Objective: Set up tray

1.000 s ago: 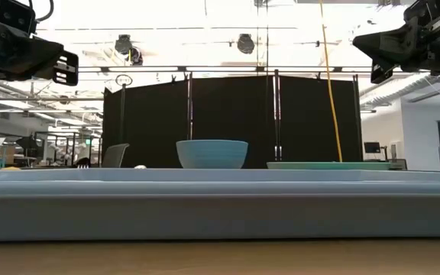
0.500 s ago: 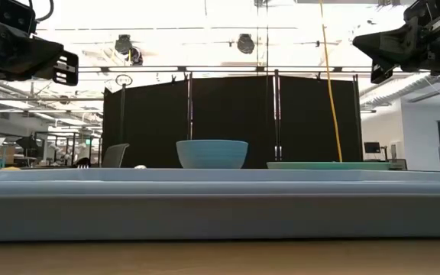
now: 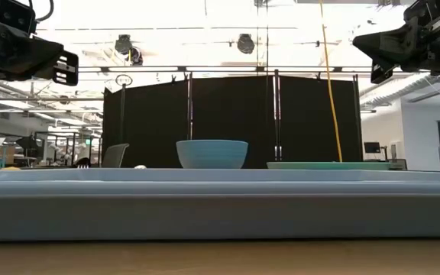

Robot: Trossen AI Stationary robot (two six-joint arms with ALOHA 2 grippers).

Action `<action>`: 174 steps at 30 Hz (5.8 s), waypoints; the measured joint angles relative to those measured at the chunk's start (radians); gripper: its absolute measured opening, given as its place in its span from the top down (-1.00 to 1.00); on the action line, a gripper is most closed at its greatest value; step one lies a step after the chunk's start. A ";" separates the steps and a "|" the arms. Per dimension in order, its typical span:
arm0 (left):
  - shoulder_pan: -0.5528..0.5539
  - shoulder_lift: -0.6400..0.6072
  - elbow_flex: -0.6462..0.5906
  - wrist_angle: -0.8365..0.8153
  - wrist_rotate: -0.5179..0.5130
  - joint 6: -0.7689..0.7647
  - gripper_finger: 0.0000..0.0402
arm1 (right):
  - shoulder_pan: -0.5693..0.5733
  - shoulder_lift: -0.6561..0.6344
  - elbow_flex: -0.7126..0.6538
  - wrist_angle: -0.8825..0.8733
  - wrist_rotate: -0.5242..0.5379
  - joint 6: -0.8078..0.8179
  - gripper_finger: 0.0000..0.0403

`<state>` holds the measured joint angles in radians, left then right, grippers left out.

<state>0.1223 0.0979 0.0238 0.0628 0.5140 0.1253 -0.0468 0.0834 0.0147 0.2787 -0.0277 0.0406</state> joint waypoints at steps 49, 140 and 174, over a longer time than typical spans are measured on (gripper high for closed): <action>0.000 0.000 0.000 -0.006 -0.090 0.037 0.89 | -0.114 0.554 0.699 -0.873 0.752 0.368 0.01; 0.000 0.000 0.000 -0.021 -0.097 0.000 0.89 | -1.031 1.268 0.822 -0.881 0.016 0.063 1.00; 0.000 0.000 0.000 -0.006 -0.097 0.004 0.89 | -0.663 0.867 1.093 -1.247 -0.161 0.139 1.00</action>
<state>0.1222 0.0978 0.0238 0.0563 0.4168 0.1294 -0.7093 0.9503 1.1079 -0.9684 -0.1891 0.1800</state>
